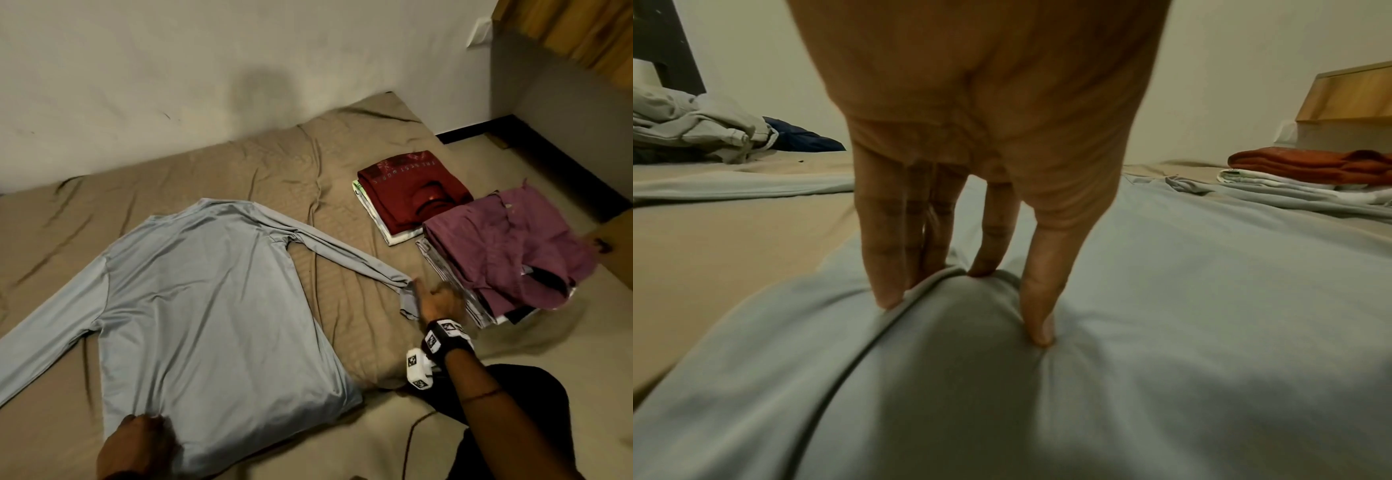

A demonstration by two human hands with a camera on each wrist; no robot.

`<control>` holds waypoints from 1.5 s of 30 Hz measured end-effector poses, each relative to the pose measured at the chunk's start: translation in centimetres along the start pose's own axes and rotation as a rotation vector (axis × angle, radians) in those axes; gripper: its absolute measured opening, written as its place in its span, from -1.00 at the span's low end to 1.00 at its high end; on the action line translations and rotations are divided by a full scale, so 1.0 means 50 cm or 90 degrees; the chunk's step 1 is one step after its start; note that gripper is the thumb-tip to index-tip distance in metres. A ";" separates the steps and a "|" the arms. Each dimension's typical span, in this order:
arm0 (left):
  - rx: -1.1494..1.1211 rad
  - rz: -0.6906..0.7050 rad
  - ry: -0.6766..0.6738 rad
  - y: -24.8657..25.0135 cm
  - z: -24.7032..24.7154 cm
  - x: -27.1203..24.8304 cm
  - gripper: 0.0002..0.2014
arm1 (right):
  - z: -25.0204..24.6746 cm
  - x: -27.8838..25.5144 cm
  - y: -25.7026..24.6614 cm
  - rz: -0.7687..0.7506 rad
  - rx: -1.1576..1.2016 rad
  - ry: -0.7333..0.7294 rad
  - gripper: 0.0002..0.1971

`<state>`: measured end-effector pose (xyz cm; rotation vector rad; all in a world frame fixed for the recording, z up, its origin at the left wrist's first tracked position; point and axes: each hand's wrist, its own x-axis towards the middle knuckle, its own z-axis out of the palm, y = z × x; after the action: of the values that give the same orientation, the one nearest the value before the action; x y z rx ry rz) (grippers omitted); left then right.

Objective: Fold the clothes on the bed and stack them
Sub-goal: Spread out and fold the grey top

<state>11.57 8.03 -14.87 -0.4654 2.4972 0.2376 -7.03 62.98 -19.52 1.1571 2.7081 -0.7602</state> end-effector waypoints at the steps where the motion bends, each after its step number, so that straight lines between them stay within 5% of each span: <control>1: 0.000 -0.009 0.001 0.001 0.001 -0.001 -0.79 | 0.006 -0.015 -0.008 -0.077 -0.096 0.013 -0.18; 5: -0.007 -0.030 0.029 0.000 0.012 0.003 -0.75 | 0.028 -0.052 -0.024 -0.222 -0.283 -0.014 -0.50; 7: -0.009 -0.055 0.008 -0.006 0.014 0.014 -0.61 | 0.009 -0.039 -0.033 -0.216 -0.210 0.007 -0.71; 12: 0.047 -0.077 -0.048 -0.009 -0.042 0.048 -0.57 | -0.065 0.011 -0.038 -0.131 0.104 0.051 -0.76; 16: 0.100 -0.036 -0.018 0.037 -0.119 0.107 -0.58 | -0.096 -0.035 -0.031 0.000 -0.147 -0.070 -0.66; 19: 0.043 0.011 0.066 0.069 -0.178 0.210 -0.68 | -0.063 -0.093 -0.079 -0.087 -0.355 -0.017 -0.69; 24: -0.116 0.076 0.228 0.094 -0.297 0.457 -0.70 | 0.078 -0.084 -0.299 -0.443 -0.216 0.040 -0.78; 28: -0.124 0.018 0.367 0.072 -0.384 0.643 -0.50 | 0.218 -0.001 -0.579 -0.573 -0.091 -0.124 -0.69; 32: -0.086 -0.094 0.293 -0.023 -0.436 0.792 -0.27 | 0.359 0.047 -0.808 -0.561 -0.023 -0.267 -0.62; 34: -0.073 -0.057 0.247 -0.075 -0.436 0.842 -0.23 | 0.417 0.048 -0.876 -0.577 -0.050 -0.292 -0.70; 37: -0.166 0.017 0.225 -0.108 -0.454 0.870 -0.51 | 0.473 0.029 -0.941 -0.614 -0.166 -0.277 -0.88; 41: -0.189 0.074 0.191 -0.116 -0.477 0.896 -0.75 | 0.506 0.052 -0.977 -0.584 -0.089 -0.268 -0.76; 43: -0.172 0.100 0.226 -0.117 -0.483 0.910 -0.79 | 0.509 0.061 -0.995 -0.589 -0.092 -0.315 -0.78; 45: -0.156 0.096 0.176 -0.109 -0.489 0.913 -0.75 | 0.503 0.057 -1.007 -0.606 -0.103 -0.387 -0.90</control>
<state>-34.05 -16.13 -21.59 -0.4314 2.7923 0.5801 -46.86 23.19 -21.75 -0.4337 2.5644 -0.7586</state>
